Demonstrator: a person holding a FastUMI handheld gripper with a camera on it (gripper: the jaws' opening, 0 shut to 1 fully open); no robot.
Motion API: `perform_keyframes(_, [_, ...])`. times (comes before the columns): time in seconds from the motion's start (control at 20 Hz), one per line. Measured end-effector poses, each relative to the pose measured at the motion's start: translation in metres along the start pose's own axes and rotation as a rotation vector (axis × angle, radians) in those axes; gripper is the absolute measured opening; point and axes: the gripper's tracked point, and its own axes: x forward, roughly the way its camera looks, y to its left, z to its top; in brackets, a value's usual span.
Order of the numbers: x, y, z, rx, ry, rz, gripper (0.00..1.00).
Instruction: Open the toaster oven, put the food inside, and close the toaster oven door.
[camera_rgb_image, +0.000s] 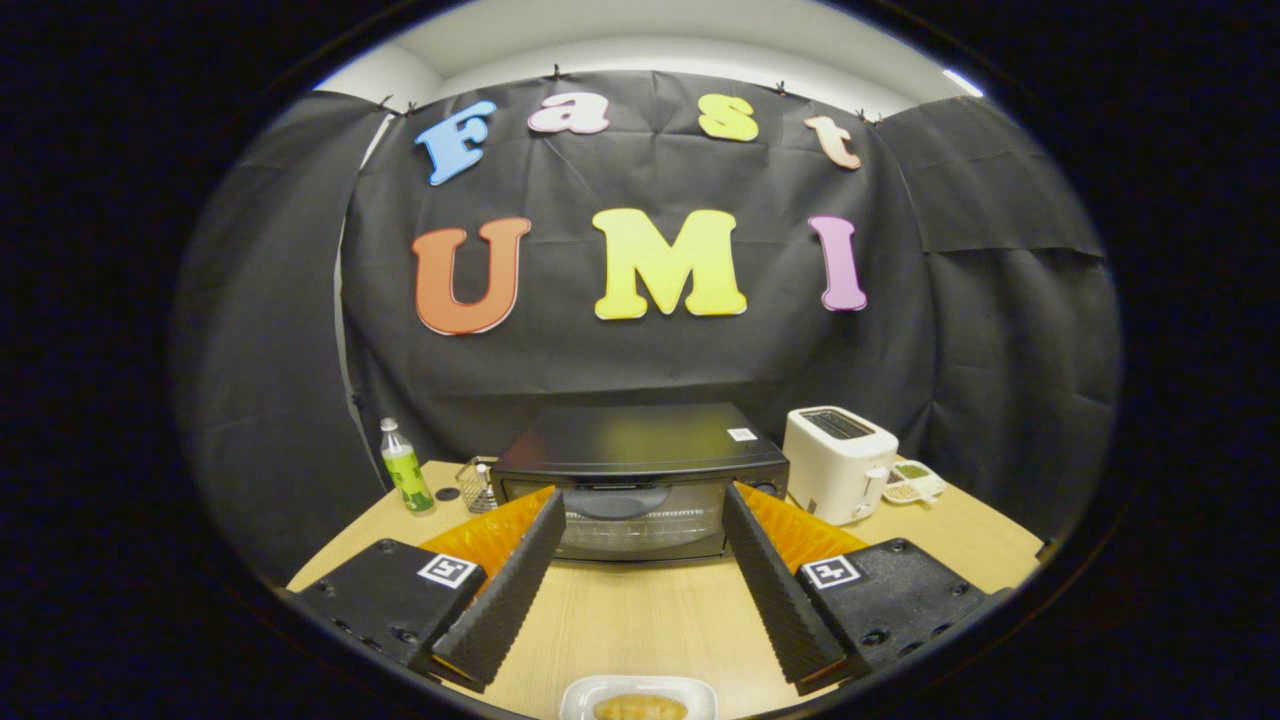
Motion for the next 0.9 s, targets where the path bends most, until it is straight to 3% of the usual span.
perform_keyframes(0.4, [0.105, 0.028, -0.025, -0.056, 0.117, 0.016, 1.00])
perform_keyframes(0.9, [0.138, 0.029, -0.038, -0.039, 0.103, -0.011, 1.00])
